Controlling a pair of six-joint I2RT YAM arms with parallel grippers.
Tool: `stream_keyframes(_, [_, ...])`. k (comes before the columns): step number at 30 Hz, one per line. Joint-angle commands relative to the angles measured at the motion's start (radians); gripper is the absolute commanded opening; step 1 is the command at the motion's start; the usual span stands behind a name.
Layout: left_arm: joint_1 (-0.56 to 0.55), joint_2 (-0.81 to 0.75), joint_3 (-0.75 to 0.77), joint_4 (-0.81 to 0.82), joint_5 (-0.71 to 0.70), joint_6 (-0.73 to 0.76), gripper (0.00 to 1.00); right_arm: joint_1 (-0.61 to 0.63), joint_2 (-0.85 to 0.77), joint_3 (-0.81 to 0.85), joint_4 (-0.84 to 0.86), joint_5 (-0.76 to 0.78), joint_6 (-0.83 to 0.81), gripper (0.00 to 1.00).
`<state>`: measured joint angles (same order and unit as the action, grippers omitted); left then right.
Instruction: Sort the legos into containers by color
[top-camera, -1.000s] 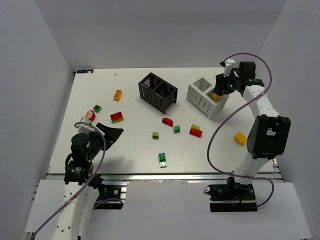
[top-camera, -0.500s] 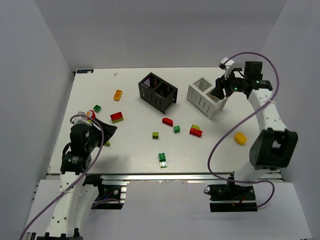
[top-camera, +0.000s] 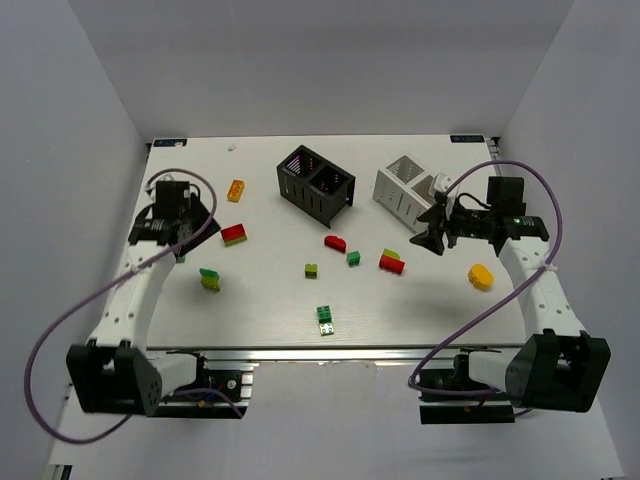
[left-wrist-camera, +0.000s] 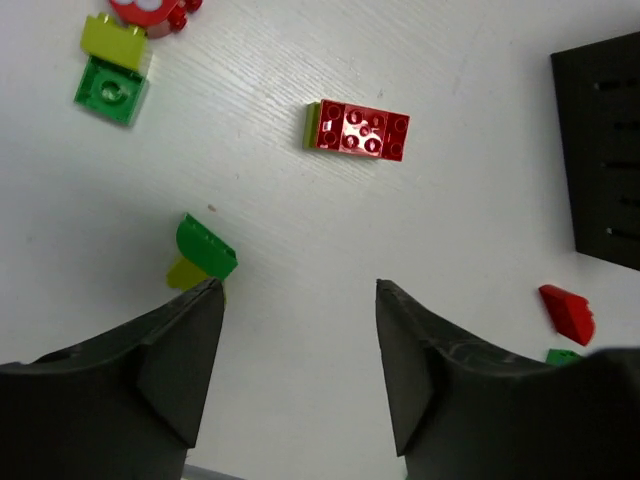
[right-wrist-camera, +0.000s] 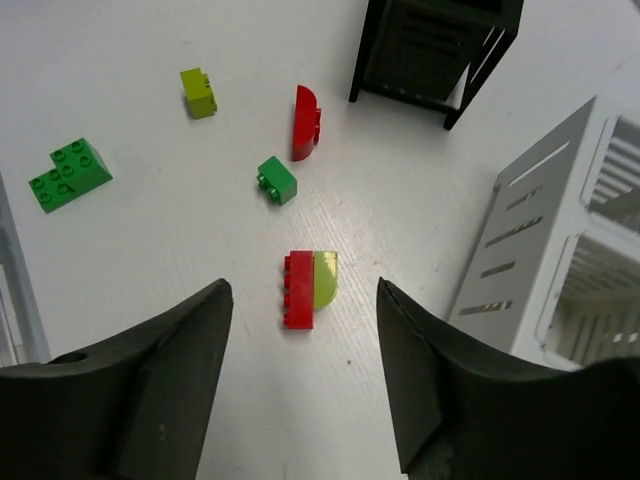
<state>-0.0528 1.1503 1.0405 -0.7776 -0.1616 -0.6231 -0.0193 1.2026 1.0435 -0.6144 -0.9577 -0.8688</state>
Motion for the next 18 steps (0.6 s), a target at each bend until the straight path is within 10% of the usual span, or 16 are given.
stream_keyframes(1, [0.005, 0.127, 0.098, 0.055, 0.04, 0.135, 0.73, -0.002, -0.038, -0.031, 0.084, 0.02, 0.06, 0.66])
stream_keyframes(18, [-0.001, 0.902, 0.664, 0.265, 0.16, 0.537, 0.98, -0.004, -0.014, -0.036, 0.111, 0.046, 0.131, 0.73])
